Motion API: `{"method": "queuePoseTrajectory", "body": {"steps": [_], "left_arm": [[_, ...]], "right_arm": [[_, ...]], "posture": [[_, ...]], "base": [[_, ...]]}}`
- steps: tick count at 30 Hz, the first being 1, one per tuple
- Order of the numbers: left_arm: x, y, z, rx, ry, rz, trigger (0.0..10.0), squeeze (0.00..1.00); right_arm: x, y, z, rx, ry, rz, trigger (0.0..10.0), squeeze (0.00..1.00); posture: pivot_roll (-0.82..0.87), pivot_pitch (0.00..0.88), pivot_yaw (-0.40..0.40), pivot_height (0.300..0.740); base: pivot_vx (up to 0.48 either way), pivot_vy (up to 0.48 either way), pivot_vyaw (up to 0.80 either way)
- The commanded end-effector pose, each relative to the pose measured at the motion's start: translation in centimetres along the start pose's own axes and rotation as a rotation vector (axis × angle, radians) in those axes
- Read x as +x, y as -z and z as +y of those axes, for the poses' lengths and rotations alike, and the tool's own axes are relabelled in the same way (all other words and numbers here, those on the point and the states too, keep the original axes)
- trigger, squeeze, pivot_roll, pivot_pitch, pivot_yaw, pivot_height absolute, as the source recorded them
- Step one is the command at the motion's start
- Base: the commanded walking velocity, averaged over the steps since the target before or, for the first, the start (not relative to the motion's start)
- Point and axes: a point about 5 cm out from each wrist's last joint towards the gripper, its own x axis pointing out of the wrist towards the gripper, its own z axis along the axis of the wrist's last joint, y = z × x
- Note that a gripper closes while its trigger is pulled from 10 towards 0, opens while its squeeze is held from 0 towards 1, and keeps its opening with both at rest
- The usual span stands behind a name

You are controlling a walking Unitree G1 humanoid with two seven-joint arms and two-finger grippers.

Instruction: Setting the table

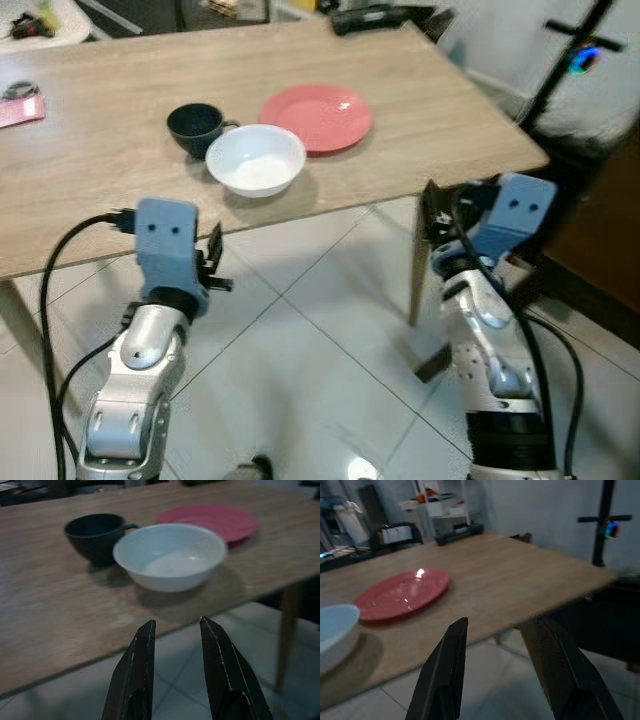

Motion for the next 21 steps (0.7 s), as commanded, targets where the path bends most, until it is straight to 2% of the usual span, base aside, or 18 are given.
{"method": "queuePoseTrajectory", "body": {"steps": [1, 16, 21], "left_arm": [[-0.34, 0.6, 0.34, 0.002, -0.019, 0.027, 10.0, 0.0], [-0.36, 0.69, 0.25, -0.003, -0.019, 0.029, 10.0, 0.0], [-0.38, 0.78, 0.24, -0.018, -0.022, 0.038, 10.0, 0.0]], "right_arm": [[-0.31, 0.48, 0.4, -0.002, -0.008, 0.019, 10.0, 0.0], [-0.49, 0.43, 0.4, -0.005, -0.009, 0.021, 10.0, 0.0], [-0.56, 0.46, 0.41, -0.006, -0.008, 0.024, 10.0, 0.0]], "posture": [[0.1, 0.142, 0.033, 0.74], [0.09, 0.147, 0.031, 0.74], [0.09, 0.149, 0.032, 0.74]], "base": [[-0.296, 0.0, 0.0], [-0.283, 0.0, 0.0], [0.0, 0.0, 0.0]]}}
